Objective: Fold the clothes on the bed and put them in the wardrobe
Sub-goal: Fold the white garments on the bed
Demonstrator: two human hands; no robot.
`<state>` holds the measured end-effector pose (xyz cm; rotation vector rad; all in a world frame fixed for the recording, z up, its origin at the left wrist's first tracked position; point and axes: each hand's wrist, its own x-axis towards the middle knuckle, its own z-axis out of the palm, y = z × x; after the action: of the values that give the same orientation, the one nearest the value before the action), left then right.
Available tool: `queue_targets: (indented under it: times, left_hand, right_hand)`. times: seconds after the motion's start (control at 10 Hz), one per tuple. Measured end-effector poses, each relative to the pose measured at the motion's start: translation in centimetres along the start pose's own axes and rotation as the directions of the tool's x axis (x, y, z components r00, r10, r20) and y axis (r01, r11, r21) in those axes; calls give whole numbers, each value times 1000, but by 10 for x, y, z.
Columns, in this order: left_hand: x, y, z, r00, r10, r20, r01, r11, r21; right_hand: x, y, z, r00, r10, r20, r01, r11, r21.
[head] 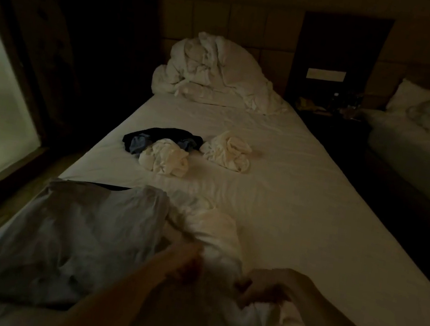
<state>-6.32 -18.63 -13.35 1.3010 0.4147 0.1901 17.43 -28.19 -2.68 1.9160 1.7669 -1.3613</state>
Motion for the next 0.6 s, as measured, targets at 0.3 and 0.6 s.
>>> queue_targets:
  times: [0.3, 0.6]
  left_hand:
    - [48, 73, 55, 587, 6, -810, 97, 992, 78]
    - [60, 122, 84, 792, 53, -608, -206, 961, -184]
  right_hand:
    - [13, 17, -12, 940, 120, -320, -115, 993, 33]
    - [6, -2, -23, 807, -147, -571, 579, 386, 719]
